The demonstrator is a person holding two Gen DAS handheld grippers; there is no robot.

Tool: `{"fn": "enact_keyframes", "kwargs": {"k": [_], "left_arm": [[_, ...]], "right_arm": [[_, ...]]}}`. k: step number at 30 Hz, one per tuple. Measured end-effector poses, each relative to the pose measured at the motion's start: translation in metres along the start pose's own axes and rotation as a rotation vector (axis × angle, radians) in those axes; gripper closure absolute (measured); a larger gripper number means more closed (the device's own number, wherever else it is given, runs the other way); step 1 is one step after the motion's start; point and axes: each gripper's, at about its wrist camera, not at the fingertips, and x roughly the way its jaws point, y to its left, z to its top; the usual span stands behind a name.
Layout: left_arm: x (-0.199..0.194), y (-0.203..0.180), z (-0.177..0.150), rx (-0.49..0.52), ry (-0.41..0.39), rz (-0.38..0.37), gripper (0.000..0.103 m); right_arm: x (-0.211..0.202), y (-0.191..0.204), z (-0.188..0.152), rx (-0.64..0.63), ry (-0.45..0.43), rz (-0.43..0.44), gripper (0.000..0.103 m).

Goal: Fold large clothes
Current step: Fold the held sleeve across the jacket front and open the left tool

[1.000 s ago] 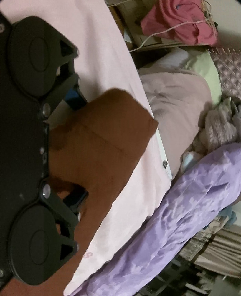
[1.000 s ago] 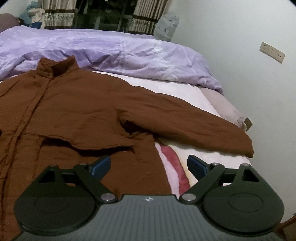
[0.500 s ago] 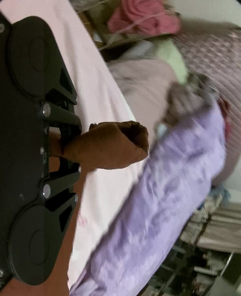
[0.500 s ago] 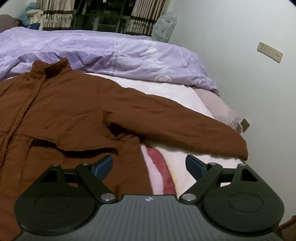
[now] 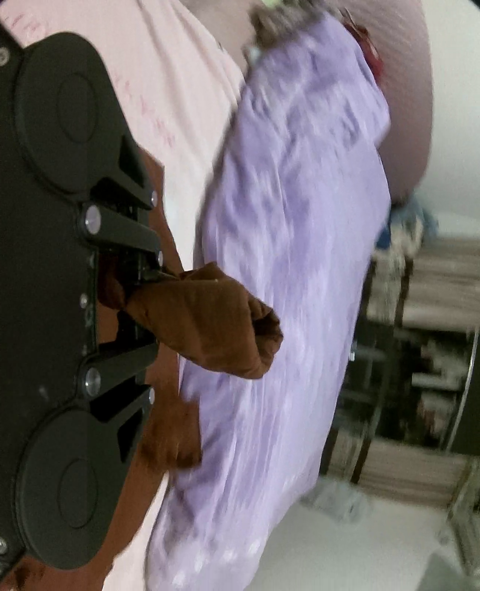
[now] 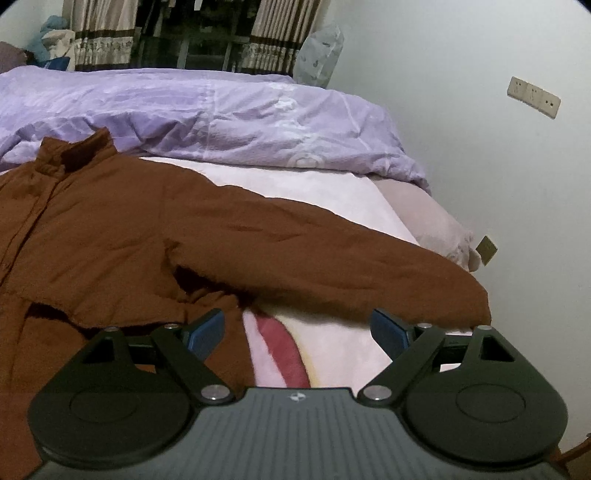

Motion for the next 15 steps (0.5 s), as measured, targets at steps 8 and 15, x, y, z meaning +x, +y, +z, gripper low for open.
{"fn": "enact_keyframes", "kwargs": {"k": [8,15], "left_arm": [[-0.005,-0.157,-0.036,0.135,0.012,-0.198,0.096],[0.042,-0.241,-0.112,0.238,0.141,-0.271,0.096]], "right_arm": [[0.017,-0.01,0.009,0.043,-0.005,0.013,0.0],[0.032,-0.019,0.003,0.075,0.033,0.021,0.0]]}}
